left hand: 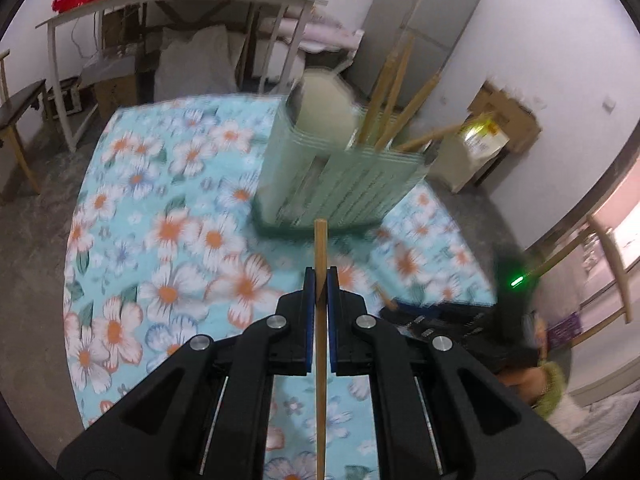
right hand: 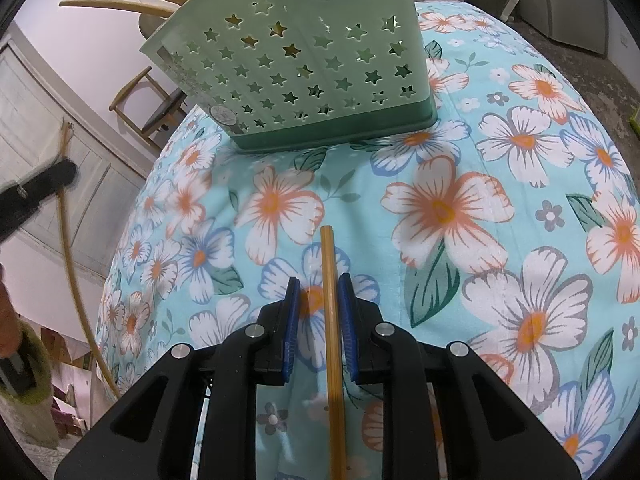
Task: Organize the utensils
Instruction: 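Lower the chopstick into the green holder and open the left tool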
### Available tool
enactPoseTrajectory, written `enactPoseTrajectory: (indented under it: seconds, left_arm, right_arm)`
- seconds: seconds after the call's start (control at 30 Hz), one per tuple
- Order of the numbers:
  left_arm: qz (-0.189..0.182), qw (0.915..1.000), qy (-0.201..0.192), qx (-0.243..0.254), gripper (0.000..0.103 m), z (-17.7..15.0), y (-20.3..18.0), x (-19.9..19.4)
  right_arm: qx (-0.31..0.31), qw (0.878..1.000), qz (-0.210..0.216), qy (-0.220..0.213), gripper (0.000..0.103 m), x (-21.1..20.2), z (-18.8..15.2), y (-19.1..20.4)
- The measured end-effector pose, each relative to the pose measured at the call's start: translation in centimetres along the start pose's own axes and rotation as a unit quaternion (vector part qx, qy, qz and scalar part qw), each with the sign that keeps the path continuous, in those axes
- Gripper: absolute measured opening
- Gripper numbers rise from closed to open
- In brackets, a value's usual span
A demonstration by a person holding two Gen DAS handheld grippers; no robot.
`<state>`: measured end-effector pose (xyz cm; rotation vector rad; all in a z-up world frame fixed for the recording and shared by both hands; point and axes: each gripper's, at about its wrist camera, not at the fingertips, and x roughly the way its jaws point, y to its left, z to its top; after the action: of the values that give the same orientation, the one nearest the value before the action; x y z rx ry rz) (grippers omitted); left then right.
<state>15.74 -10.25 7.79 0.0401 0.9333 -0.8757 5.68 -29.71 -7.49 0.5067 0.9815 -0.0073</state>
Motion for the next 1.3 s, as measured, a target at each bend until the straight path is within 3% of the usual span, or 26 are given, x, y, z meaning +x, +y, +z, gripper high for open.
enactPoseTrajectory:
  seconds: [0.23,0.37,0.43,0.53,0.63,0.8,0.93,1.1,1.27,1.3]
  left_arm:
    - [-0.034,0.9917,-0.121,0.025,0.004,5.6,-3.0,-5.8]
    - [-0.047,0.9753,-0.213,0.038,0.004,9.3,-4.9,-8.6]
    - [-0.046,0.9620,-0.266,0.038,0.004,11.1,-5.7,-9.3]
    - [-0.042,0.9456,-0.322,0.016,0.004,13.4,-5.9,-8.6]
    - [-0.015,0.9326,-0.361,0.004,0.004,14.4,-6.1,-6.7]
    - [0.028,0.9261,-0.376,-0.016,0.004,15.2,-5.7,-2.3]
    - [0.049,0.9330,-0.356,-0.022,0.004,15.1,-5.3,0.9]
    - [0.070,0.9275,-0.367,-0.007,0.004,14.5,-5.4,1.2]
    - [0.072,0.9335,-0.351,-0.003,0.007,13.9,-5.1,1.2]
    - [0.072,0.9351,-0.347,-0.005,0.012,13.9,-4.8,1.3]
  right_arm:
    - [0.000,1.000,0.000,0.000,0.019,0.0,0.0,0.0]
    - [0.002,1.000,0.001,-0.001,0.019,0.0,0.0,0.0]
    - [0.003,1.000,0.002,-0.001,0.019,0.0,0.0,0.0]
    - [0.003,1.000,0.002,-0.001,0.019,0.0,0.0,0.0]
    - [0.006,1.000,0.004,-0.002,0.019,0.0,0.0,-0.1]
    - [0.009,1.000,0.005,-0.002,0.019,-0.1,0.0,-0.2]
    - [0.010,1.000,0.008,-0.003,0.019,-0.1,-0.1,-0.4]
    - [0.010,1.000,0.008,-0.004,0.019,-0.1,-0.2,-0.3]
    - [0.008,1.000,0.002,-0.004,0.019,-0.2,-0.2,-0.1]
    - [0.008,1.000,0.001,-0.004,0.018,-0.2,-0.2,-0.1]
